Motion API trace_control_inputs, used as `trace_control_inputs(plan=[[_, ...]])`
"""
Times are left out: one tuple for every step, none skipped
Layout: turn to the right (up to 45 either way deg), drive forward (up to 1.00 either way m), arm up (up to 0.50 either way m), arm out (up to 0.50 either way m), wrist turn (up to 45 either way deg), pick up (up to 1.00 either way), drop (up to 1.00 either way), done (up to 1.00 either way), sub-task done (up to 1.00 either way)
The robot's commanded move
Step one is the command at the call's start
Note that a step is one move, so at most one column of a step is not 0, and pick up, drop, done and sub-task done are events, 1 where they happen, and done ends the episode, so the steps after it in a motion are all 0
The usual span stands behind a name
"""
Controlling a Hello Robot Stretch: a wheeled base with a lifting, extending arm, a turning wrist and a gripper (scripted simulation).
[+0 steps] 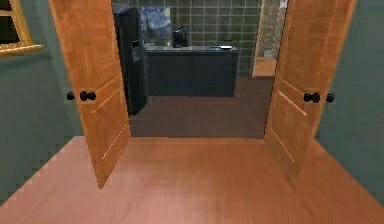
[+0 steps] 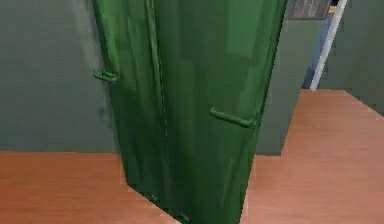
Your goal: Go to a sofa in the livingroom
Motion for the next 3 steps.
trace_control_inputs(plan=[[0.0, 1.00, 0.00, 0.00, 0.0, 0.00, 0.00, 0.00, 0.00], [3.0, 0.00, 0.00, 0.00, 0.0, 0.00, 0.00, 0.00, 0.00], [0.0, 0.65, 0.00, 0.00, 0.0, 0.00, 0.00, 0.00, 0.00]])
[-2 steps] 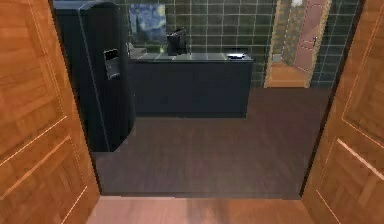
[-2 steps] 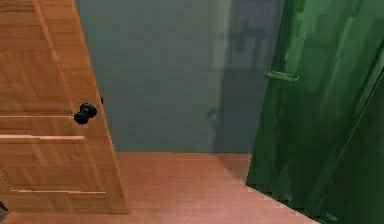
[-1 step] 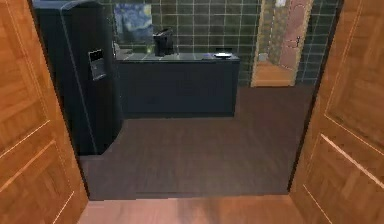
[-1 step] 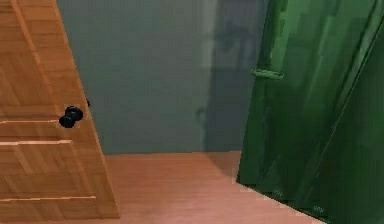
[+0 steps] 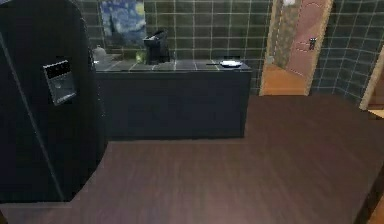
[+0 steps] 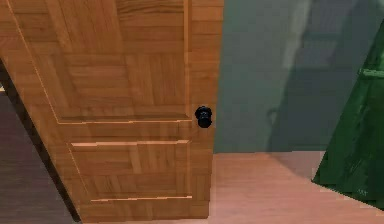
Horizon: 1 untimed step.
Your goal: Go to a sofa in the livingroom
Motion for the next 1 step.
trace_control_inputs(plan=[[6.0, 0.00, 0.00, 0.00, 0.0, 0.00, 0.00, 0.00, 0.00]])
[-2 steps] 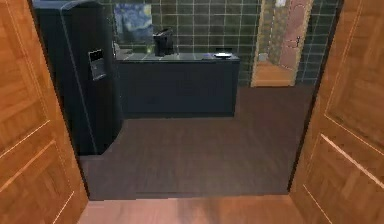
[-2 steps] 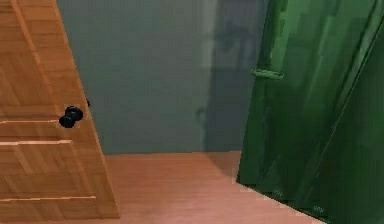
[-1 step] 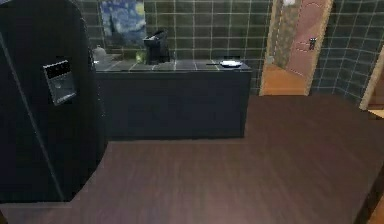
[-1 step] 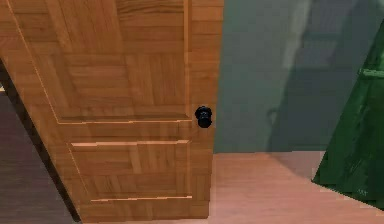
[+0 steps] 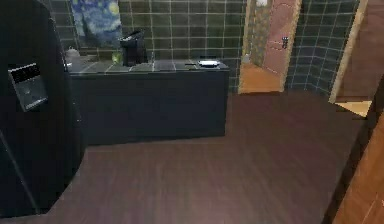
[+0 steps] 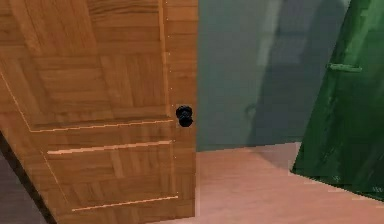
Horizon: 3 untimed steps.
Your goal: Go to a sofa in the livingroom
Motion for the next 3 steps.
trace_control_inputs(plan=[[0.0, 1.00, 0.00, 0.00, 0.0, 0.00, 0.00, 0.00, 0.00], [6.0, 0.00, 0.00, 0.00, 0.0, 0.00, 0.00, 0.00, 0.00], [0.0, 0.05, 0.00, 0.00, 0.0, 0.00, 0.00, 0.00, 0.00]])
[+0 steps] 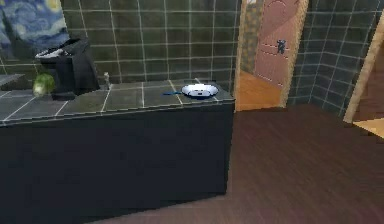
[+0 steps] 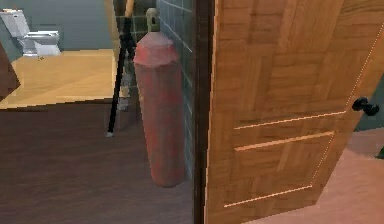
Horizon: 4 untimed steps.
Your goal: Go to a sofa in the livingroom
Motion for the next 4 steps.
trace_control_inputs(plan=[[45.0, 0.00, 0.00, 0.00, 0.0, 0.00, 0.00, 0.00, 0.00], [36.0, 0.00, 0.00, 0.00, 0.0, 0.00, 0.00, 0.00, 0.00], [0.0, 0.25, 0.00, 0.00, 0.0, 0.00, 0.00, 0.00, 0.00], [-45.0, 0.00, 0.00, 0.00, 0.0, 0.00, 0.00, 0.00, 0.00]])
